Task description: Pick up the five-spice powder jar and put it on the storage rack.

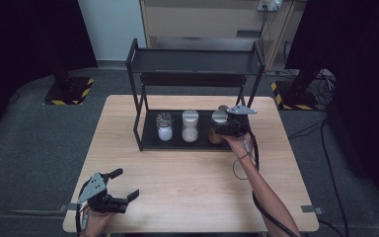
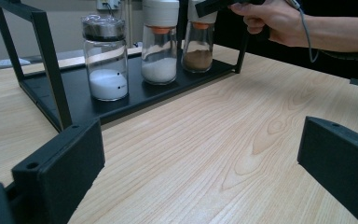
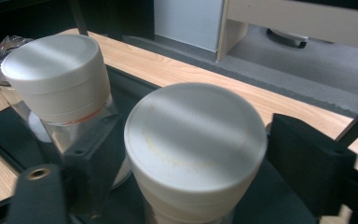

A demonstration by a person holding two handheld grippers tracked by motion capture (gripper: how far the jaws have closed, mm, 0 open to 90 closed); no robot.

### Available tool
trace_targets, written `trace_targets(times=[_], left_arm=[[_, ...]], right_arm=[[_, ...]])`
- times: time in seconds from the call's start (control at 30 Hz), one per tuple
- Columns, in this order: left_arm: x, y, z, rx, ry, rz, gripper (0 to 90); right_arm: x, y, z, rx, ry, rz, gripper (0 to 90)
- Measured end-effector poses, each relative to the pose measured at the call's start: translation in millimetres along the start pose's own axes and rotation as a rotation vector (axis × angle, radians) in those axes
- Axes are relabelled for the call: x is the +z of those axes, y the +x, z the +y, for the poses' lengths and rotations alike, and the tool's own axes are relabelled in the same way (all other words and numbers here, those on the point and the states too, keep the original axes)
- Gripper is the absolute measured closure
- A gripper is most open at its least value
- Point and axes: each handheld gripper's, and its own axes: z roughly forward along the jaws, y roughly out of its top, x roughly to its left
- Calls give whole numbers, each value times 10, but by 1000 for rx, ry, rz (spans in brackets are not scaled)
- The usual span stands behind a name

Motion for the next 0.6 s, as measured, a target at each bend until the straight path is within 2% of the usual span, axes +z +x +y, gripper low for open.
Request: trace_targets(times=[0.17,0.6], left_arm=[[0,-2,3,2,1,0,0],[9,10,-6,-4,-5,-4,0]], right_arm=[[-79,17,77,-15,-28,0,121],[-346,-28,330,-43,-78,59,98]])
